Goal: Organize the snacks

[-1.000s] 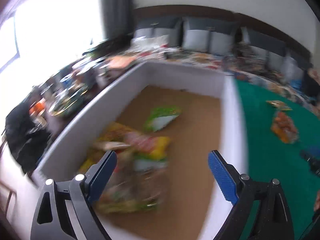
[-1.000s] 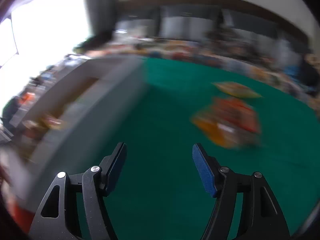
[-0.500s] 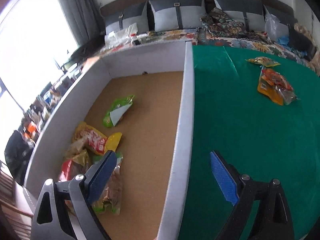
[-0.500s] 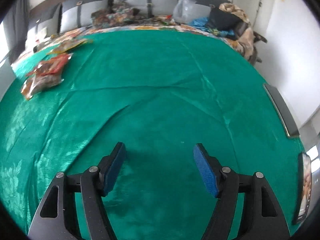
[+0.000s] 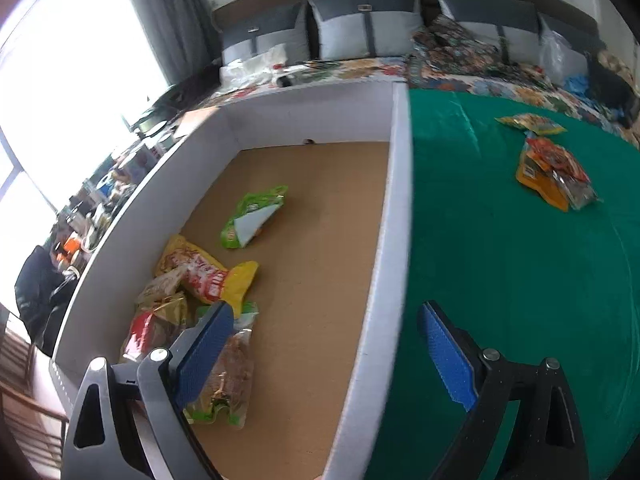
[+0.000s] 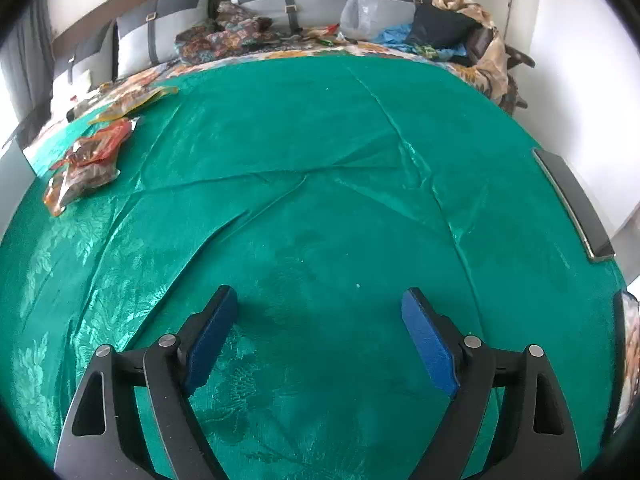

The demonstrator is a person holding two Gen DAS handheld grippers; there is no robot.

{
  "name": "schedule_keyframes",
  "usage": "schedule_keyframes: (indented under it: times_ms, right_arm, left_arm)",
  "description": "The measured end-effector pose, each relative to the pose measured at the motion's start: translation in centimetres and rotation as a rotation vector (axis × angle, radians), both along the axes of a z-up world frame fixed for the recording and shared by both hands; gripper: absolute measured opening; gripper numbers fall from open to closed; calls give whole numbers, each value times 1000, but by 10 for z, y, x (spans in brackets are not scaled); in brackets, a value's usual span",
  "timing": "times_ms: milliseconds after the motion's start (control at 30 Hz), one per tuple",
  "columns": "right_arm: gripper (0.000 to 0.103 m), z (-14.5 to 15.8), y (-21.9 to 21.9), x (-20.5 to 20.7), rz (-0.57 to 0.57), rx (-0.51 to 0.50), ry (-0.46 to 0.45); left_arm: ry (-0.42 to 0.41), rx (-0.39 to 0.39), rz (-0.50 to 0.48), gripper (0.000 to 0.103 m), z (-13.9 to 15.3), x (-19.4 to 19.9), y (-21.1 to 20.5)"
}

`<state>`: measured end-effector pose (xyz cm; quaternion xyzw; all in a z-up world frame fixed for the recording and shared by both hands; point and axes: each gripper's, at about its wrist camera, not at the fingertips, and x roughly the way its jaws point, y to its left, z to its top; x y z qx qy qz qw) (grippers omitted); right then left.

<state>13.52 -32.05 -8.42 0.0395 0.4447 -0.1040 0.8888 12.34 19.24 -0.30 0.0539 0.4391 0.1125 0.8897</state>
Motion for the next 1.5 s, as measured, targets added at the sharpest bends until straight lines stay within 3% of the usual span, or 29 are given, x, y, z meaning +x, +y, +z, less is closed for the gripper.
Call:
schedule_keyframes:
  times_ms: [67,200,300,400,500,633,867,1167,1500]
  right_arm:
    - [87,0,0,1,0,2,0]
    - [87,0,0,1,0,2,0]
    - [87,0,0,1,1,2,0]
    - [88,0,0,1,1,3,0]
    - [88,0,0,1,1,3,-1]
    - [88,0,0,1,1,3,-1]
    - [88,-1,0,2,1,3,-1]
    - [88,-1,0,2,1,3,-1]
    - [88,-1,0,2,2,3,-2]
  left_arm:
    - [-35,6,30,92,7,-3,1]
    - [-173,110,46,92,33,-19,-23]
    - [-275,190,-8,94,52,-35,-56]
    - [-320,172,-123,102,65,-44,-89]
    - [-267,103,-236,103,62,-39,-123]
    - [-129,-39,-313,103,31,-20,-156]
    - [93,-177,-281,102,-42,23,-174]
    - [156,-229,-220,103,-90,64,-177]
    - [60,-220,-211,103,-92,99,-178]
